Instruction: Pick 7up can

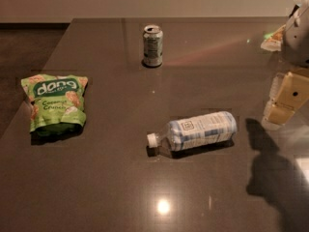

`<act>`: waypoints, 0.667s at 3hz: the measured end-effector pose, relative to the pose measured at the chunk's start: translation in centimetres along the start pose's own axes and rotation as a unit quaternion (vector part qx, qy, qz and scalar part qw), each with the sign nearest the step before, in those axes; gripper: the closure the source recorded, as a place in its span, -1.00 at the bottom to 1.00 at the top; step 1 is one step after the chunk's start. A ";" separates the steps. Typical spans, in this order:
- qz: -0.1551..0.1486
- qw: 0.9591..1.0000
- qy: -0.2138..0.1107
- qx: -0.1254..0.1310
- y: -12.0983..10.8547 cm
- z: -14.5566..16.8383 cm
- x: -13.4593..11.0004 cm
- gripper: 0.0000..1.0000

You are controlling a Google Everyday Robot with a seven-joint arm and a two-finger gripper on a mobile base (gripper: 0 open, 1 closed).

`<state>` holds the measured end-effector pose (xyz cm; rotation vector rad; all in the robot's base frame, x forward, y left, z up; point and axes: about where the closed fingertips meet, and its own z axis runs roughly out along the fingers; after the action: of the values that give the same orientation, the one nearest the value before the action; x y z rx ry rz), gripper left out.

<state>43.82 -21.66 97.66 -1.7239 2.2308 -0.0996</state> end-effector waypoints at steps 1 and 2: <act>0.000 1.000 0.000 0.000 0.0 0.0 0.0 -1.00; 0.006 1.000 -0.020 -0.004 -0.9 0.2 -1.4 -1.00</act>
Offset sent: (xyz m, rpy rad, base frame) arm 0.0307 0.0276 0.0035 0.1080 0.0213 0.0005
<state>45.06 -20.50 97.97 -1.7018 2.2161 -0.0525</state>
